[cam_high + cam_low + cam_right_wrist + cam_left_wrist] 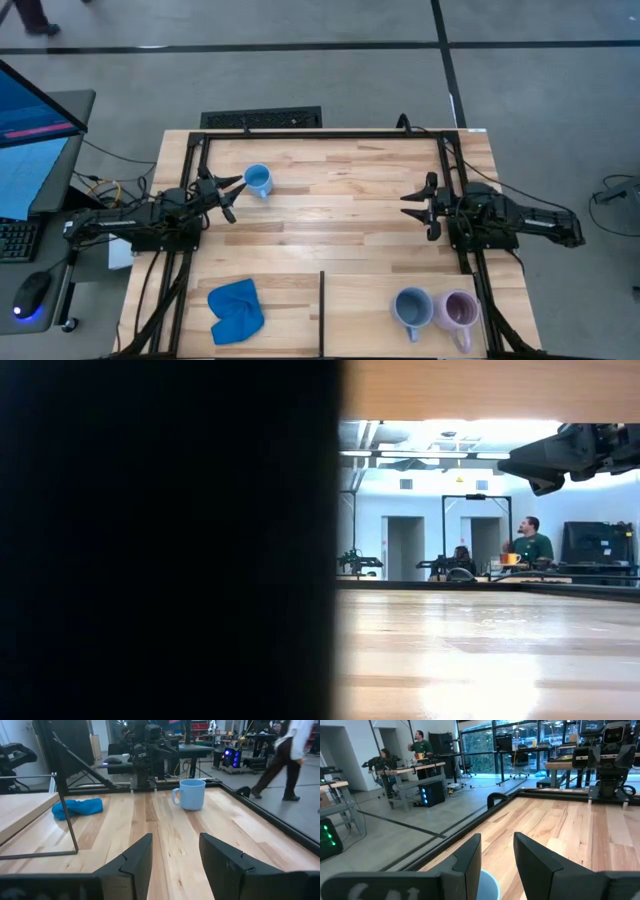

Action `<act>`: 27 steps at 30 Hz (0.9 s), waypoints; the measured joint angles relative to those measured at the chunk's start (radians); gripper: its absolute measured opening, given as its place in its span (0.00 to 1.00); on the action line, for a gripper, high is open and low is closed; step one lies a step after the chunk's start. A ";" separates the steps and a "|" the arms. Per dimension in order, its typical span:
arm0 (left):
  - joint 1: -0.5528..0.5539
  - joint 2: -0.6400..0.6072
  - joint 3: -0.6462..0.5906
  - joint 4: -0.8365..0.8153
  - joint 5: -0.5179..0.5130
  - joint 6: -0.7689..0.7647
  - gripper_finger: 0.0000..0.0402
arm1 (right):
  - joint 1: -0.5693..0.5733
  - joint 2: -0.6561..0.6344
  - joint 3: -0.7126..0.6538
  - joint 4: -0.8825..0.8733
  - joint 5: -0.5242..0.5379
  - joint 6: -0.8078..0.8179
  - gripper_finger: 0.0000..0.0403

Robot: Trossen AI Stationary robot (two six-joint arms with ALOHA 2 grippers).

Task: Stack small to large cups/mugs on shelf
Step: Put the light blue mug on the shelf

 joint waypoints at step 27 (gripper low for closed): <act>0.000 0.000 0.000 0.001 -0.025 -0.120 0.59 | 0.000 0.003 0.000 -0.002 0.000 0.000 0.45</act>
